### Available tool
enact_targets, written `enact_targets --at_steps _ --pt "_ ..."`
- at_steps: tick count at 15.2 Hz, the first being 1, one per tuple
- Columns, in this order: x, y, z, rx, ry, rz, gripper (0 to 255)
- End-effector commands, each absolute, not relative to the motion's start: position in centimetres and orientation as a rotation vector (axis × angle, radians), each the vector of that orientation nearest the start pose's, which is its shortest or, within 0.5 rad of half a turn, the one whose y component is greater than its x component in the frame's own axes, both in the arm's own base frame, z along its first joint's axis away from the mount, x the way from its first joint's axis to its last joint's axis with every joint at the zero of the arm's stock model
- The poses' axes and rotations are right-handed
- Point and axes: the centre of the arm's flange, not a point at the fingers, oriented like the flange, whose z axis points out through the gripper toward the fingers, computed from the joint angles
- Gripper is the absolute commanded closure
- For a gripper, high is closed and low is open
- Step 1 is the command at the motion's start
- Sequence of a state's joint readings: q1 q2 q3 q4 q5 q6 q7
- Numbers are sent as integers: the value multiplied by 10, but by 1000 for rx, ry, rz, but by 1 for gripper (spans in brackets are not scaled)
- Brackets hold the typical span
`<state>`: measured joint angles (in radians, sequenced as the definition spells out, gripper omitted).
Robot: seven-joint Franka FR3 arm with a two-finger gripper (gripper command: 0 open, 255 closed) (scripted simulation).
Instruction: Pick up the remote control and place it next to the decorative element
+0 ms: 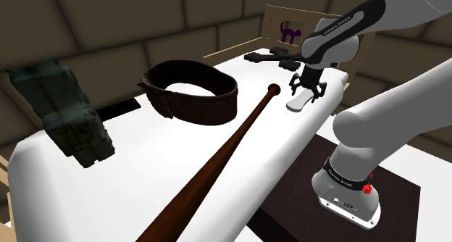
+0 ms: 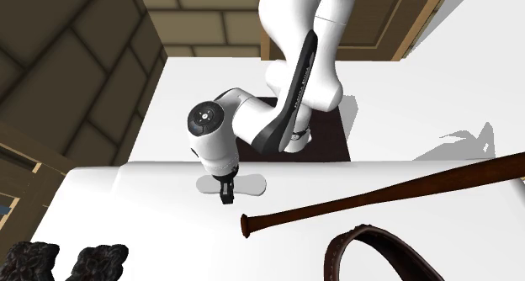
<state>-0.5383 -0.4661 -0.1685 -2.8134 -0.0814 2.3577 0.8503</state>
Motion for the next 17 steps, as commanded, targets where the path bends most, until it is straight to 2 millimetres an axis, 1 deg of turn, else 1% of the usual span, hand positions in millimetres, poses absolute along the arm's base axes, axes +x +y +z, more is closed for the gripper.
enact_targets --at_steps 1,4,5,14,17 --pt "271 -225 334 -2304 2109 -9 0" --pt "271 -225 334 -2304 2109 -9 0" --pt "271 -225 334 -2304 2109 -9 255" --pt "271 -225 334 -2304 2109 -9 255" --pt "271 -225 349 -2304 2109 -9 255"
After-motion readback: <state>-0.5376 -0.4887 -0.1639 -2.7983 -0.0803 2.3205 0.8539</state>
